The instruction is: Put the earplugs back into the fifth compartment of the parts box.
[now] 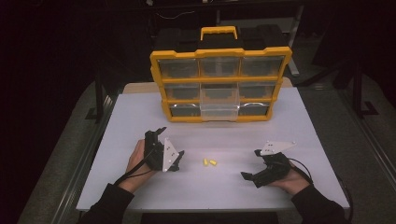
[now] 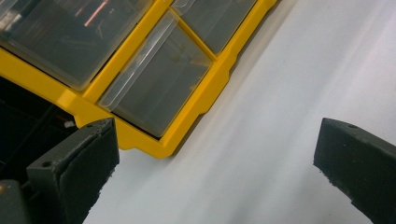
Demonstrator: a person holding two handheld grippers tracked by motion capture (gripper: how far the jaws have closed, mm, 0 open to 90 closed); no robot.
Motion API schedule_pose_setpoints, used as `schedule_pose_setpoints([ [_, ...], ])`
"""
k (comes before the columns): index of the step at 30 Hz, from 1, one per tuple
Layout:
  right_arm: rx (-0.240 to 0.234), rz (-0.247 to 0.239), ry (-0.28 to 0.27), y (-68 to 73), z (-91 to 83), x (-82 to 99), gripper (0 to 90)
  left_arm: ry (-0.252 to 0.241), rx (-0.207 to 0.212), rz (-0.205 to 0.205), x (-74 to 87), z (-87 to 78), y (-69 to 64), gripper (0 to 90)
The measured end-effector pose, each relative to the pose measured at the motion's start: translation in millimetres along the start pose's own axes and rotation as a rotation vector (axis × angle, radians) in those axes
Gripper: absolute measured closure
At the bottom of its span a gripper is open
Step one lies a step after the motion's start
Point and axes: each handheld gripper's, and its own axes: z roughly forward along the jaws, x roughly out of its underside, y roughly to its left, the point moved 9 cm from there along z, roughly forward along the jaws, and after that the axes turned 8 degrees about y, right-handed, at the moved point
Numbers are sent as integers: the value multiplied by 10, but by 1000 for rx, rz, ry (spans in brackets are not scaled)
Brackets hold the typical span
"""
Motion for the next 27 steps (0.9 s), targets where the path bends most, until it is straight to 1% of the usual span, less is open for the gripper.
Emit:
schedule_pose_setpoints([
  [2, -1, 0, 0, 1, 0, 0, 0, 1, 9, -22, 2, 1, 2, 0],
  [3, -1, 0, 1, 2, 0, 1, 0, 3, 13, -25, 4, 2, 7, 0],
  [9, -1, 0, 1, 1, 1, 1, 0, -2, 48, -94, 7, 9, 19, 0],
  [17, -1, 0, 1, 1, 1, 1, 0, -6, 91, -198, 14, 18, 53, 0],
  [19, -1, 0, 1, 1, 1, 1, 0, -3, 98, -213, 19, 21, 61, 0],
  [21, -1, 0, 1, 0, 1, 1, 0, -4, 107, -237, 20, 25, 66, 0],
  [24, -1, 0, 1, 1, 1, 1, 0, -11, 122, -272, 19, 25, 80, 0],
  [27, -1, 1, 1, 0, 1, 0, 0, -17, 145, -321, 23, 26, 94, 0],
])
